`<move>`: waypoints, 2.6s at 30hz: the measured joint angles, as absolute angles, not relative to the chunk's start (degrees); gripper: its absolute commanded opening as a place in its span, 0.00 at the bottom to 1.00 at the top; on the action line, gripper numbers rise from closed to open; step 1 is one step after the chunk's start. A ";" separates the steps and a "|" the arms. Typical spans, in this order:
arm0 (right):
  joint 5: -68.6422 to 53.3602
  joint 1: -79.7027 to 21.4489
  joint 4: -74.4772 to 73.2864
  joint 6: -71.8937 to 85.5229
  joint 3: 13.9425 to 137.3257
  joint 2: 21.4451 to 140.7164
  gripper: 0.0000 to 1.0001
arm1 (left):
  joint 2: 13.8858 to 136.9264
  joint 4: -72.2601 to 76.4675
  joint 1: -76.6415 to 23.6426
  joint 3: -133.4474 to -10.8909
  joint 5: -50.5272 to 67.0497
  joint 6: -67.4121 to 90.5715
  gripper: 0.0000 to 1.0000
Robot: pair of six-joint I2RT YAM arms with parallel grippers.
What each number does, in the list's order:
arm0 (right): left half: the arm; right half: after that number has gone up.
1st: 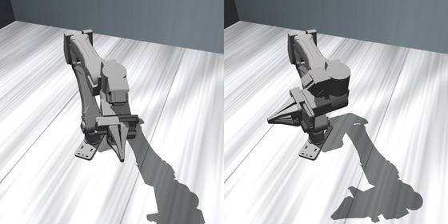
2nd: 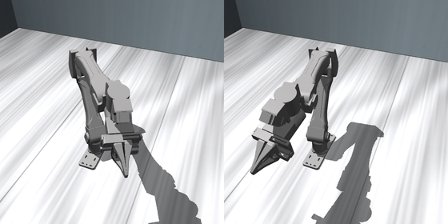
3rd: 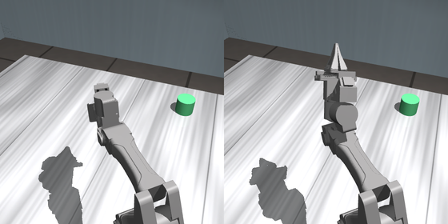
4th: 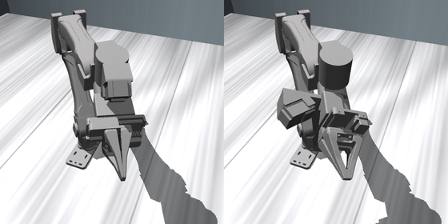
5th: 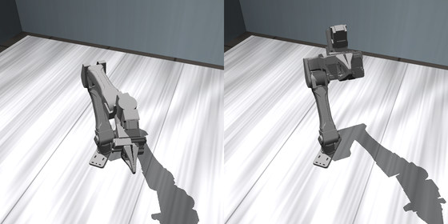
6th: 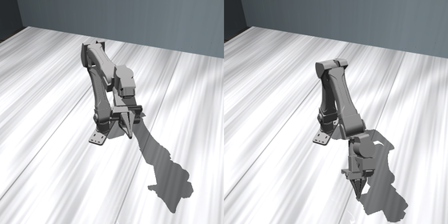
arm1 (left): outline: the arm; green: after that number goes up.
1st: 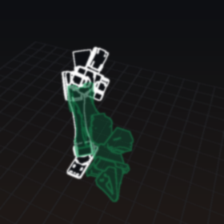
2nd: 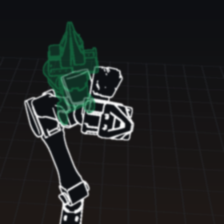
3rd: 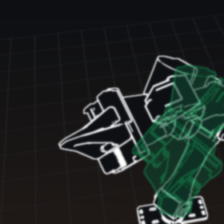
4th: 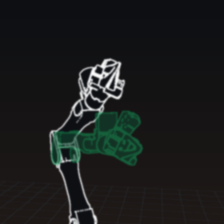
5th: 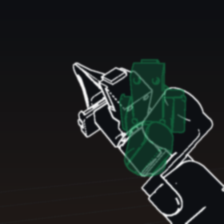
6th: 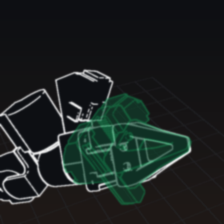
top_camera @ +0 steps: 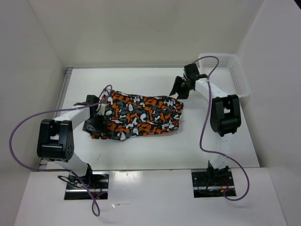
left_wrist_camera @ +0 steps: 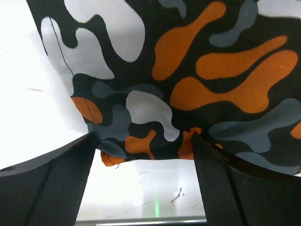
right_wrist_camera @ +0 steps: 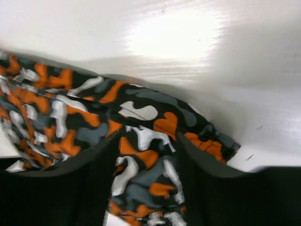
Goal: Fold and stack the shorts
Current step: Fold the shorts
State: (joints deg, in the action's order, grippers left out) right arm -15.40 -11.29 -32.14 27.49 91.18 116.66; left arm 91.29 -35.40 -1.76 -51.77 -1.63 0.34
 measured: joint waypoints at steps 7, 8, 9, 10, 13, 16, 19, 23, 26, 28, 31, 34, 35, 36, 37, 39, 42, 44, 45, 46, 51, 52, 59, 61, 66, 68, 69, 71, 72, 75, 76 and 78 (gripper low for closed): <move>-10.17 -11.22 -30.79 32.45 75.18 90.59 0.97 | 89.84 -40.05 -1.76 -53.78 -1.61 0.23 0.89; -10.04 -11.22 -30.13 33.06 71.83 86.98 1.00 | 89.56 -40.23 -1.76 -54.04 -1.61 0.23 0.89; -9.85 -11.25 -30.11 33.69 68.58 84.14 1.00 | 89.34 -40.34 -1.76 -54.22 -1.61 0.23 0.89; -9.85 -11.33 -29.93 34.28 65.52 82.41 1.00 | 89.21 -40.47 -1.76 -54.35 -1.63 0.23 0.89; -9.89 -12.23 -28.77 36.86 56.64 81.54 1.00 | 89.14 -40.73 -1.76 -54.43 -1.67 0.23 0.89; -10.52 -13.04 -28.25 39.90 48.80 83.81 1.00 | 89.10 -40.86 -1.76 -54.43 -1.69 0.23 0.90; -12.14 -13.15 -26.37 42.94 44.84 84.73 1.00 | 89.08 -40.86 -1.83 -54.41 -1.72 0.23 0.90; -15.05 -14.20 -20.38 45.19 45.08 88.01 0.94 | 88.99 -40.84 -1.98 -54.41 -1.74 0.23 0.90; -17.41 -16.05 -17.82 46.11 46.17 90.28 0.86 | 88.90 -40.84 -1.98 -54.41 -2.15 0.23 0.90; -18.48 -17.08 -16.58 46.89 46.22 91.11 0.80 | 88.86 -40.80 -1.98 -54.41 -2.52 0.23 0.90; -19.53 -17.50 -15.57 47.90 46.22 92.33 0.61 | 88.71 -40.66 -1.98 -54.24 -2.79 0.23 0.90; -19.90 -17.50 -15.33 48.18 46.22 93.73 0.31 | 88.38 -40.69 -1.98 -54.08 -3.31 0.23 0.90; -19.92 -17.50 -15.35 48.29 46.24 94.17 0.15 | 88.20 -40.66 -1.98 -54.08 -3.57 0.23 0.90; -19.88 -17.50 -15.44 48.18 46.30 94.54 0.09 | 87.96 -40.66 -1.98 -54.08 -3.81 0.23 0.90; -19.70 -17.50 -15.64 48.01 46.46 94.76 0.03 | 87.66 -40.75 -1.96 -54.08 -4.03 0.23 0.90; -18.83 -17.50 -16.29 47.51 47.11 94.87 0.00 | 87.05 -41.67 -1.72 -54.68 -4.25 0.21 0.91; -16.86 -17.50 -17.85 46.26 48.80 94.78 0.00 | 86.63 -44.07 -0.84 -58.78 -3.55 0.21 0.93; -15.55 -17.50 -19.86 44.73 50.30 94.48 0.00 | 86.63 -44.69 -0.36 -63.48 -2.66 0.21 0.94; -15.14 -17.41 -21.15 43.79 51.22 94.32 0.00 | 86.63 -44.58 -0.21 -65.41 -2.31 0.21 0.94; -14.68 -17.17 -22.48 42.76 52.34 94.26 0.00 | 86.70 -44.21 -0.19 -67.61 -2.00 0.21 0.96; -11.27 -15.33 -30.48 37.06 58.61 93.45 0.01 | 91.77 -41.19 -1.85 -71.64 -0.12 0.21 0.96; -10.39 -14.52 -32.03 35.97 59.42 92.88 0.01 | 94.04 -40.93 -2.13 -71.59 0.30 0.21 0.96; -2.55 -5.80 -44.62 27.16 69.78 88.53 0.01 | 104.31 -38.83 -3.66 -71.57 1.85 0.23 1.00; -1.19 -5.52 -46.17 24.93 73.17 88.53 0.03 | 105.86 -38.44 -4.80 -73.10 2.09 0.23 1.00; -4.03 -5.74 -47.22 22.04 73.01 88.82 0.10 | 107.28 -38.65 -11.55 -80.51 2.94 0.23 1.00; -6.72 -5.72 -46.96 21.98 69.54 88.86 0.10 | 107.26 -38.50 -14.87 -84.66 4.32 0.23 1.00; -7.90 -5.54 -46.74 22.04 67.51 88.97 0.10 | 107.26 -38.79 -16.86 -87.18 5.13 0.21 1.00; -9.45 -5.34 -46.74 22.26 63.92 89.17 0.10 | 107.68 -39.05 -20.88 -91.55 6.04 0.23 1.00; -9.91 -5.26 -46.78 22.46 62.83 89.32 0.10 | 108.31 -39.07 -23.05 -93.69 6.44 0.23 1.00; -10.61 -5.08 -46.76 22.72 61.80 89.49 0.10 | 112.73 -38.68 -29.65 -100.25 7.44 0.21 1.00; -10.76 -5.04 -46.59 22.76 61.80 89.47 0.10 | 114.45 -38.57 -31.42 -101.51 7.79 0.21 1.00; -10.87 -4.99 -46.46 22.85 61.80 89.47 0.10 | 118.89 -38.92 -34.70 -104.03 8.21 0.21 1.00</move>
